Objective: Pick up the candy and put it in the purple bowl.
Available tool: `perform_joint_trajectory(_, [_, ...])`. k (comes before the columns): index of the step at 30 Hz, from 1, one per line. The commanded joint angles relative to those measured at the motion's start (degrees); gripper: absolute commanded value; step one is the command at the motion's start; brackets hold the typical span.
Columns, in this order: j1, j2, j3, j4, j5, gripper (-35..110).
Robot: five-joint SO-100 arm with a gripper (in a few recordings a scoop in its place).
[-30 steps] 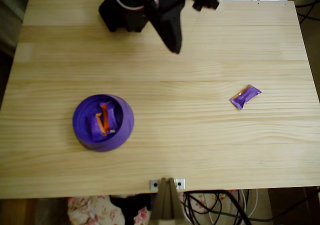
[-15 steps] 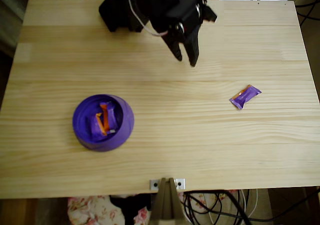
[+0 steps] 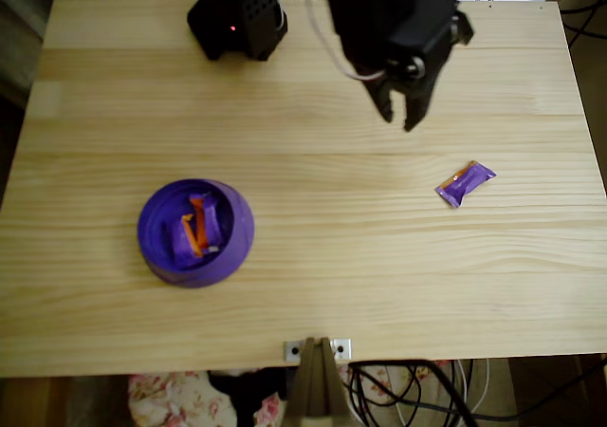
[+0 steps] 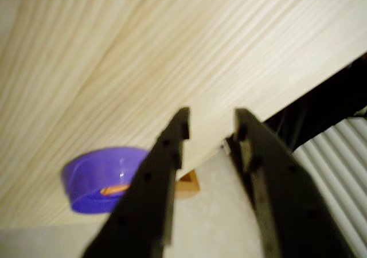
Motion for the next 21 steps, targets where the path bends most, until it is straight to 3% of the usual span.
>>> perform_joint_trajectory(1, [-3.6,-3.0,-7.6,-2.0,1.1,19])
perform_joint_trajectory(21, [-3.2,-25.3,-22.1,-8.5,1.2,23])
